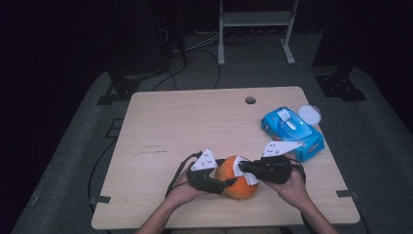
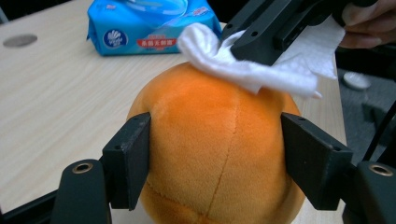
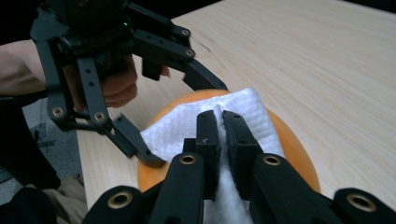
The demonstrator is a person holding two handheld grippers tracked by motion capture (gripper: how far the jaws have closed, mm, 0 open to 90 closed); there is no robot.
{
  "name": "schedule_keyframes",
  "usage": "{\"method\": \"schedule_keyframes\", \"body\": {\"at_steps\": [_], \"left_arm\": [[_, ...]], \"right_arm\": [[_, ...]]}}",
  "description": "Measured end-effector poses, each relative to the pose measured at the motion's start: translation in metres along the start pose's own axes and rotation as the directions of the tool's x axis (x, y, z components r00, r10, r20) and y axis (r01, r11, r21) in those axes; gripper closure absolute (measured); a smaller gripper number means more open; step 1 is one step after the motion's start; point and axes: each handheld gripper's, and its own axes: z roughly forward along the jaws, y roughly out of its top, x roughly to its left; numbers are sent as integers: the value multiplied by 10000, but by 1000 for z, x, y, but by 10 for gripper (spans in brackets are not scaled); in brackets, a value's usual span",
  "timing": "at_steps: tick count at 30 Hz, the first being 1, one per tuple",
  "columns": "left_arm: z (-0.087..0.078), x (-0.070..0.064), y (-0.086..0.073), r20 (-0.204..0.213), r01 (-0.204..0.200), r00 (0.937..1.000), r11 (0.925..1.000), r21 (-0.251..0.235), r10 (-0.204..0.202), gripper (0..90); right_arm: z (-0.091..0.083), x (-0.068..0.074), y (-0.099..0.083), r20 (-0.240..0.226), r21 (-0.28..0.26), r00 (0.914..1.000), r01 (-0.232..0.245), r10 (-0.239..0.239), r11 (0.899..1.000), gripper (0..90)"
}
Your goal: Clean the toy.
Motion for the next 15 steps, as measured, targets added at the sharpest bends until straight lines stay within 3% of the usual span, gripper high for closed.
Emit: {"method": "schedule_keyframes", "body": {"at_steps": [1,4,6,9,10,11,15], "left_arm": [[2,-4,2,21,-280,9996,9996,14,280,287],[4,-9,3,-37,-614,9981,9981,60,614,252],[4,-6,2,-11,-400,9992,9992,-76,400,167],[7,2,-3,48,390,9992,9992,24,-391,95],[10,5,-7,343,897,9954,9960,-37,-895,103],[10,5,-8,431,985,9942,9951,-72,-981,134],[8,-3,-1,241,452,9987,9989,-83,-450,250]], "right_arm": [[-1,3,2,-85,-93,10000,36,-37,10000,847],[-1,9,7,-17,-24,9989,461,-461,9989,848],[-2,9,6,46,40,9984,569,-569,9984,848],[-4,1,0,4,92,9997,258,-258,9996,849],[-6,-3,-2,-27,45,9999,114,-114,9999,849],[-8,-4,-1,18,47,9999,131,-131,9999,849],[-8,6,4,223,-10,9988,445,-445,9990,848]]}}
